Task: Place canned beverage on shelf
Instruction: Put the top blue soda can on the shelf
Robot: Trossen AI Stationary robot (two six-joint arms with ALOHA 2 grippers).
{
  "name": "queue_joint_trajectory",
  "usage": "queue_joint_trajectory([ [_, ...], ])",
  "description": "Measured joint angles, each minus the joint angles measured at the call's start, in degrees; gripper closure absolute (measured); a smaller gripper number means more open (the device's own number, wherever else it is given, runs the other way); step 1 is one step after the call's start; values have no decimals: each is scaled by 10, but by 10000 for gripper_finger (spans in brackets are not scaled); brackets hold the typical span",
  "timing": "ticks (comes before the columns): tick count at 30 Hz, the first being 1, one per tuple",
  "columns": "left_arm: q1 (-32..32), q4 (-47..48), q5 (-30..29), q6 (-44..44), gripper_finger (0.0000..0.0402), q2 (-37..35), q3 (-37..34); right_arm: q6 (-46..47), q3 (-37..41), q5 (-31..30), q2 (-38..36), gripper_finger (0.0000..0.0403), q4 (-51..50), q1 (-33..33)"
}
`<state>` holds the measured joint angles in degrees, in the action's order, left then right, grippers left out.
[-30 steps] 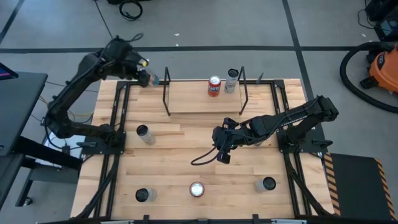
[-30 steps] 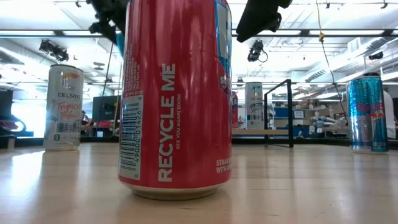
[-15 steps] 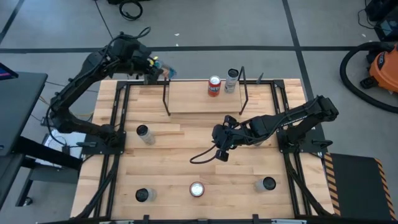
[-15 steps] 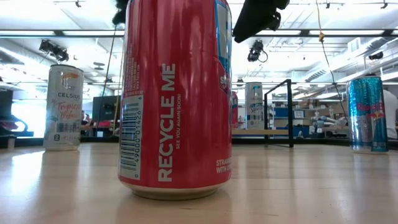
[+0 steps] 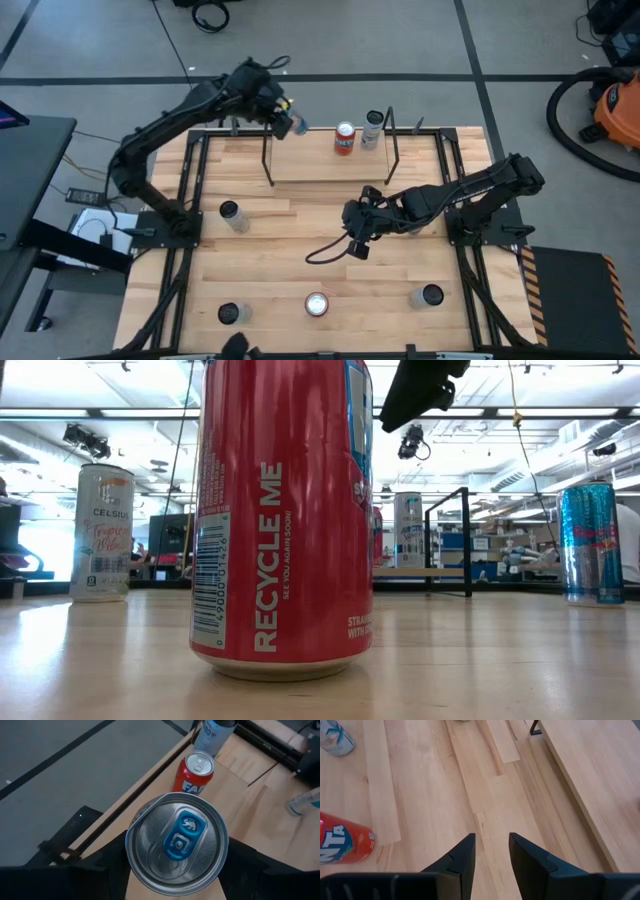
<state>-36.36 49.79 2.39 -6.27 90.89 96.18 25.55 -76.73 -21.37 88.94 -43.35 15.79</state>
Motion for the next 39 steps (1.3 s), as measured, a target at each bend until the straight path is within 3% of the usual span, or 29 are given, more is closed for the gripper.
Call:
queue_joint_trajectory([
  [11,7,-44,13,31,163,76,0,4,0,0,0,276,0,0],
  [39,18,-33,25,30,163,161,-1,15,0,-1,0,276,3,26],
])
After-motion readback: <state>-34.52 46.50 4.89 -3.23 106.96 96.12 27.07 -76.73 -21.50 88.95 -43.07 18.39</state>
